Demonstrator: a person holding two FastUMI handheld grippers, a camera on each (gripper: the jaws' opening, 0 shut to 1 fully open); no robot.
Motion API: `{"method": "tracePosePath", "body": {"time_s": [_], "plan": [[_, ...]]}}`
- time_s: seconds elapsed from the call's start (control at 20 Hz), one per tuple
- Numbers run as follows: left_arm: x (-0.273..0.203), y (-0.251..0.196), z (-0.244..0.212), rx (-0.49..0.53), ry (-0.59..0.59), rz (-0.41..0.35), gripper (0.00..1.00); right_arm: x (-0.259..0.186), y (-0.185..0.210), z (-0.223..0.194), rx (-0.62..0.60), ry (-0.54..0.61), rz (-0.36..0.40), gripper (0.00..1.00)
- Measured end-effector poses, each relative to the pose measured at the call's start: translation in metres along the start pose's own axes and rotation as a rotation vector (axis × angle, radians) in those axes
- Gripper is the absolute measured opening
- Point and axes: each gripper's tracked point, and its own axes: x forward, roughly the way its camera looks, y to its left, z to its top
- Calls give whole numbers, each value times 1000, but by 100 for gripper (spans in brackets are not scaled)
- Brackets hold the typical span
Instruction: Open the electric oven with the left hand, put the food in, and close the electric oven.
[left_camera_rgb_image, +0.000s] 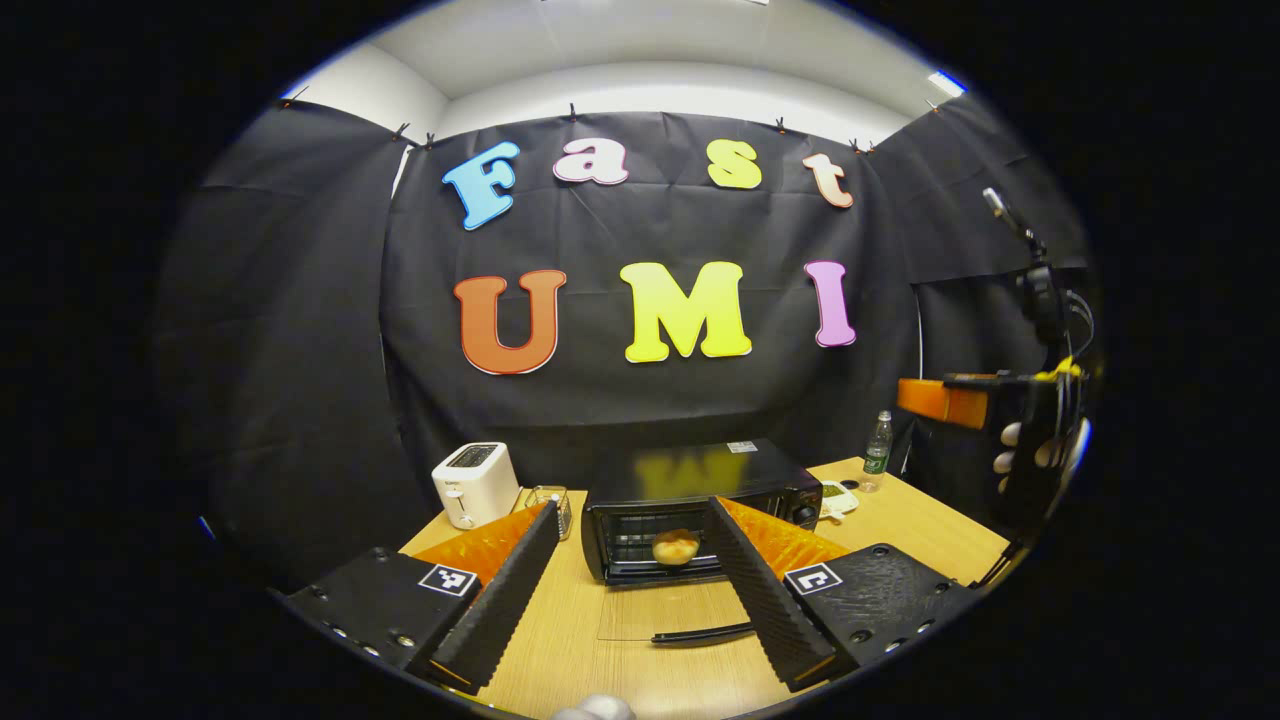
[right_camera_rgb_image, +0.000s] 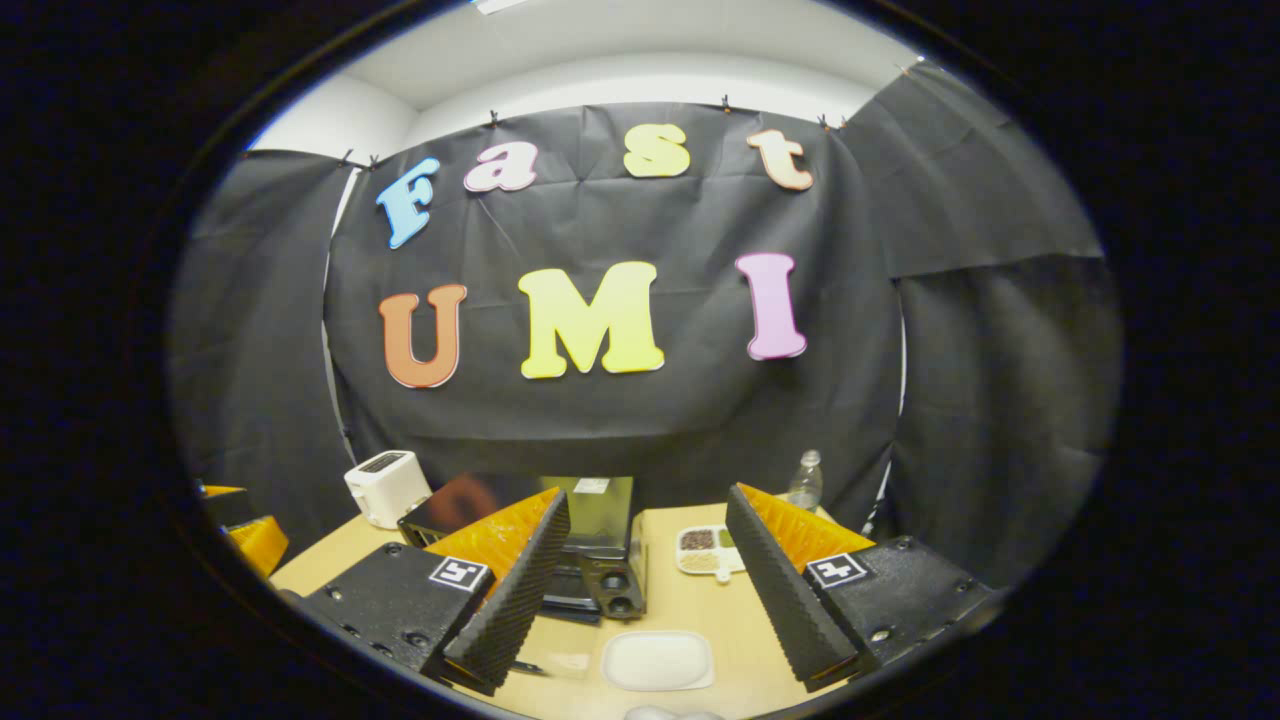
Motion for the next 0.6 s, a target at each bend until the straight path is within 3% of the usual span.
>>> {"method": "tracePosePath", "body": {"time_s": [0.25, 0.4, 0.6], "plan": [[3, -24, -23, -8, 16, -29, 96, -47, -27, 27, -47, -35, -54, 100], [9, -33, -46, -11, 40, -27, 96, -58, -36, 29, -57, -36, -58, 97], [18, -46, -142, -10, 230, -26, 96, -63, -49, 32, -69, -18, -55, 97]]}}
